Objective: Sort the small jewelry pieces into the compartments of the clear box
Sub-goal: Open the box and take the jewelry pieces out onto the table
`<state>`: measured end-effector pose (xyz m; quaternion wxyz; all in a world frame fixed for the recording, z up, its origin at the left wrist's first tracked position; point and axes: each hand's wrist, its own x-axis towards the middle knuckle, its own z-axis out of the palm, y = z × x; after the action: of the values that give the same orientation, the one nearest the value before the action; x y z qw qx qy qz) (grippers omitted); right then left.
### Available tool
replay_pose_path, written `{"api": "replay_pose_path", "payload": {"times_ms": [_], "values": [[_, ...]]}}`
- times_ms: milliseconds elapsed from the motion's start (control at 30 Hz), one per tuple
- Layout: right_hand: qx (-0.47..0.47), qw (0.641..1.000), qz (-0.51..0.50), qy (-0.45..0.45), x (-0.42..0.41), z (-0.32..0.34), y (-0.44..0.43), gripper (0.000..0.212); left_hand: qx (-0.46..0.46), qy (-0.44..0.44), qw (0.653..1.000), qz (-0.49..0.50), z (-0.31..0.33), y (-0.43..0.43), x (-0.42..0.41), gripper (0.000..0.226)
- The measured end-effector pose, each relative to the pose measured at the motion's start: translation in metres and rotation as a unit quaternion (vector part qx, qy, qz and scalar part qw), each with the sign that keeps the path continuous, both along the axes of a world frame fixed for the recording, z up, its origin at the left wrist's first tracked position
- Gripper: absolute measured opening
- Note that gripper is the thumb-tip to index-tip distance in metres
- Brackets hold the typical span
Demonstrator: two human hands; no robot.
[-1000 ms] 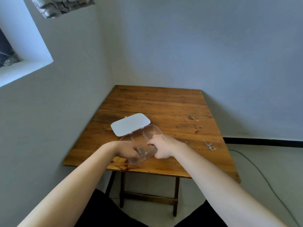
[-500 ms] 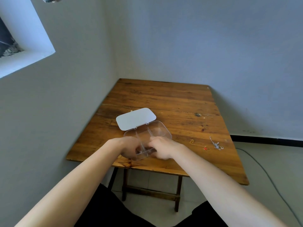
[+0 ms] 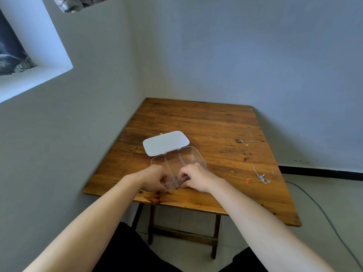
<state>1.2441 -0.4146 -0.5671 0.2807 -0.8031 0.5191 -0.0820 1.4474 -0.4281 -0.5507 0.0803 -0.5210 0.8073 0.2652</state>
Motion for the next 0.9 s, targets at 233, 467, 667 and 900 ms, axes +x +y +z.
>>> {"api": "replay_pose_path", "payload": {"times_ms": [233,467,667,900], "values": [[-0.021,0.999,-0.027,-0.039,-0.004,-0.003,0.003,0.023,-0.042,0.092,0.994,0.039,-0.002,0.006,0.006,0.022],[-0.021,0.996,-0.026,-0.078,-0.009,0.007,0.003,0.017,-0.011,0.167,0.984,0.068,0.003,0.007,0.011,0.018],[-0.008,0.99,-0.064,-0.124,-0.02,0.009,0.003,0.015,0.022,0.237,0.966,0.097,0.007,0.01,0.01,0.015],[-0.021,0.962,-0.139,-0.232,-0.031,0.019,0.001,0.007,-0.005,0.278,0.948,0.156,0.007,0.013,0.004,0.012]]}}
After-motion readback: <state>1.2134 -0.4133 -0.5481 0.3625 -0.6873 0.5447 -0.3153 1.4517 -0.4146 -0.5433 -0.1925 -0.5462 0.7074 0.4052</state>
